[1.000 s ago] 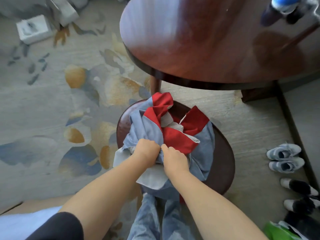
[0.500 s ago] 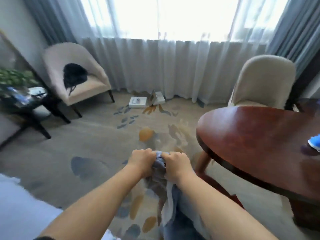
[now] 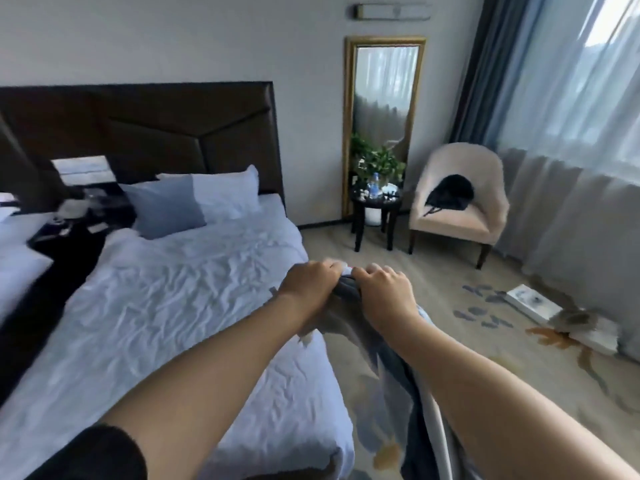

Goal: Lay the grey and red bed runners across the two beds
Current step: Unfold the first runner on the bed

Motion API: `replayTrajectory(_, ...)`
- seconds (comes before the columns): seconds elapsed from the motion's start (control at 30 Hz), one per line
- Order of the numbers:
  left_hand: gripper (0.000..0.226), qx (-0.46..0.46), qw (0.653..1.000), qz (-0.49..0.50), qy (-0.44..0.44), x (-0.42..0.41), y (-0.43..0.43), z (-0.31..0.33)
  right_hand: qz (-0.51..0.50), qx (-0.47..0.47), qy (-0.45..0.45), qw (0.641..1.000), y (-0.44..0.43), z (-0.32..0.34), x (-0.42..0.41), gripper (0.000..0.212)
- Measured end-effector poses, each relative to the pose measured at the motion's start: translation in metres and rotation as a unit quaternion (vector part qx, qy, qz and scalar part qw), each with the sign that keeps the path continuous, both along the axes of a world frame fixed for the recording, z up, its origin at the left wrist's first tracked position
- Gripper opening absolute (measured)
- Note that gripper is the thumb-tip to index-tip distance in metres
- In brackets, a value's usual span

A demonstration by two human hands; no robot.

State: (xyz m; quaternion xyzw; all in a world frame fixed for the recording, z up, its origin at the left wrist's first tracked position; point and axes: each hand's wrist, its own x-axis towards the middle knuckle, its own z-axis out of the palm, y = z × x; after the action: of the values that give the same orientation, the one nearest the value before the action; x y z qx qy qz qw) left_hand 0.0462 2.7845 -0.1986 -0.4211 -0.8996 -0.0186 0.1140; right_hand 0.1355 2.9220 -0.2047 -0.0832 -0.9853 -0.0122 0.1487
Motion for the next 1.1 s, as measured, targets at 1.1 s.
replayTrajectory(1.1,0.028,-0.008,0.97,0.236,-0.066,-0.305,-0.493,-0.052,0.247,0.093,-0.095,0.96,-0.456,-0.032,-0.375,0.049)
